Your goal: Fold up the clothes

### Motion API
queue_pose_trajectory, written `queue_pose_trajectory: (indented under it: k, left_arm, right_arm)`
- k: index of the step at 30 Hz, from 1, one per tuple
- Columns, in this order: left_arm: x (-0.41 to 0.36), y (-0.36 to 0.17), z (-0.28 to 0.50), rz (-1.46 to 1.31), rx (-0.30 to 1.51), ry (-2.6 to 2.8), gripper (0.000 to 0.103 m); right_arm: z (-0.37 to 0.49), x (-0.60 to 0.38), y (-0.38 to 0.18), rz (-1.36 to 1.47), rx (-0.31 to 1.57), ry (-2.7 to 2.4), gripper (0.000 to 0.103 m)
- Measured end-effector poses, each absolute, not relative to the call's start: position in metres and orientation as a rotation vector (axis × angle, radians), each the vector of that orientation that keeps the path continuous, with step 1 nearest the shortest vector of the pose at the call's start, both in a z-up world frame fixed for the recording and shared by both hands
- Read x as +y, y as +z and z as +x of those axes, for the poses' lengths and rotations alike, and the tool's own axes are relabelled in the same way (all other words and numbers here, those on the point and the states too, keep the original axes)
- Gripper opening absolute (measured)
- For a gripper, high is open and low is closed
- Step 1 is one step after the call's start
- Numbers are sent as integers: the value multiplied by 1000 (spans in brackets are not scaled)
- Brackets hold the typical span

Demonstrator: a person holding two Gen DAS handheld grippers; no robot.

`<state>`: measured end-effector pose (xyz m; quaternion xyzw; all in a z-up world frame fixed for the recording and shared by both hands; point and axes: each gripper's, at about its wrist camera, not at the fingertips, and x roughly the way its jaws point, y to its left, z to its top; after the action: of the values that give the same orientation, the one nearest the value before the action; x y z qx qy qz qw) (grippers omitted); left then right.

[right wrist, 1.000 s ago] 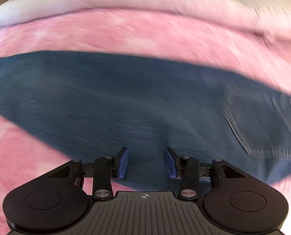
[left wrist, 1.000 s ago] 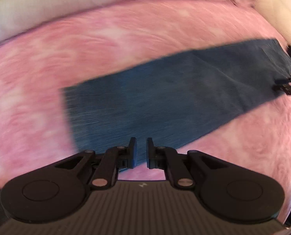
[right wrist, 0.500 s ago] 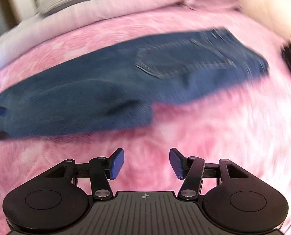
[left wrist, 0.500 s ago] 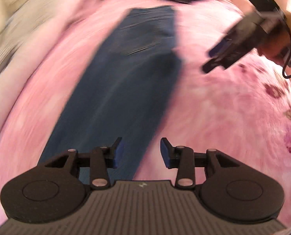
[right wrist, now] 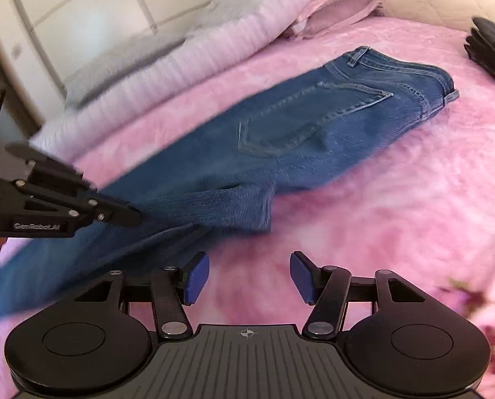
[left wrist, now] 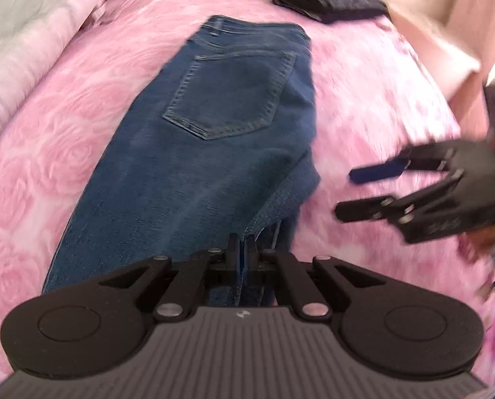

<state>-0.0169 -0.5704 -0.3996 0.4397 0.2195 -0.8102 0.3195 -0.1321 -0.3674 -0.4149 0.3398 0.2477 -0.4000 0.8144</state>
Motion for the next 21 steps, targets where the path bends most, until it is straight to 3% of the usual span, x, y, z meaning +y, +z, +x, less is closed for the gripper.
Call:
queue_pose_trajectory:
  k: [7,11,12,13,18,21]
  left_arm:
    - [-585,-394,-12,1149,641,-2152,0]
    - [-581,-396,-14,1168,568,-2165,0]
    - [-579,-397,-16,1183,533,-2176,1]
    - [-575,-397,-19,1202,493,-2191,1]
    - [-542,-408,-44,1374,187,-2255,1]
    - [-534,-421,-46,1423,182,-2252,1]
  right_arm:
    - [-104,-393,-434,778,454,-940,59]
    - [-99,-404,-439,766,432,-967,57]
    - [-103,-408,-439,791,410,-982,44]
    - [-107,-411,-439,816,389,-997,15]
    - [-134,-384,-409,860,418,-1064,8]
    - [-136,-370,-399,883,460,-1100,7]
